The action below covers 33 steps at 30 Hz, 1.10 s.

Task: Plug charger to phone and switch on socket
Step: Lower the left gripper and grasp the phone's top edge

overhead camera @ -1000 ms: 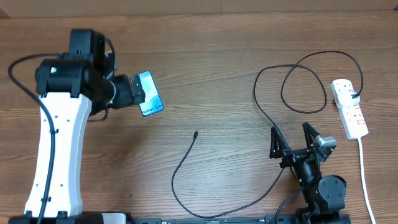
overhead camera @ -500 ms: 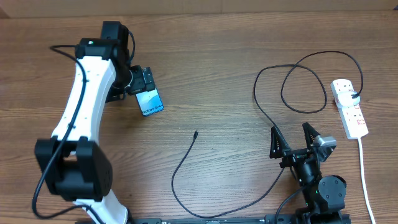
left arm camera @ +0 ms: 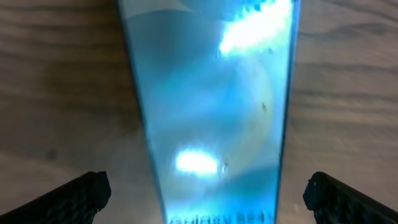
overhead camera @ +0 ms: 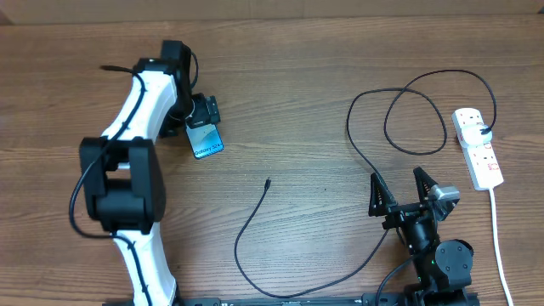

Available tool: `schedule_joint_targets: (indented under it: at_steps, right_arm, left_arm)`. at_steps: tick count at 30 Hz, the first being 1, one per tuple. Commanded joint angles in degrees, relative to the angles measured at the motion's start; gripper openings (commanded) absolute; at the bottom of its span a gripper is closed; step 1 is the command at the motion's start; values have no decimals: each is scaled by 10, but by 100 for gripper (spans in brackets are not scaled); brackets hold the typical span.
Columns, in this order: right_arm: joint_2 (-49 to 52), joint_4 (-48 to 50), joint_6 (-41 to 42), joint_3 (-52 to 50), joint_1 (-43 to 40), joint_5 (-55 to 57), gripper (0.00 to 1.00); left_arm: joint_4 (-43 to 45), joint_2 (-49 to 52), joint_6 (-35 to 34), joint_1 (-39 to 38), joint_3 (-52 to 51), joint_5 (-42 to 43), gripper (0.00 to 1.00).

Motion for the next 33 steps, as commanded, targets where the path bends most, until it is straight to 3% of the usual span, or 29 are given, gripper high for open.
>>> schedule_joint_targets:
  at_steps: [1,7,12,19,23,28,30,33]
  right_arm:
    - [-5,2,0,-6,0,0,100]
    - [-5,2,0,-6,0,0,100]
    - [-5,2,-1,-6,0,0,100]
    - [-5,2,0,-6,0,0,100]
    - [-5,2,0,-6,0,0,100]
    - [-5,2,0,-6,0,0,100]
    - [-5,2,0,-6,0,0,100]
    - [-5,2,0,-6,0,0,100]
  left_arm:
    - [20,33,-6,-15,11,-2,100]
    - [38,49,-6,-26,11,-7,99]
    - [10,49,-6,-32,11,-10,82]
    - [-49,49,7,-47,11,10,80]
    - [-83,49,10,-66,11,16,81]
    - [-100,49,9,-92,11,16,91]
    - [-96,49,10,-103,11,10,100]
    - [-96,49,9,-105,11,5,100]
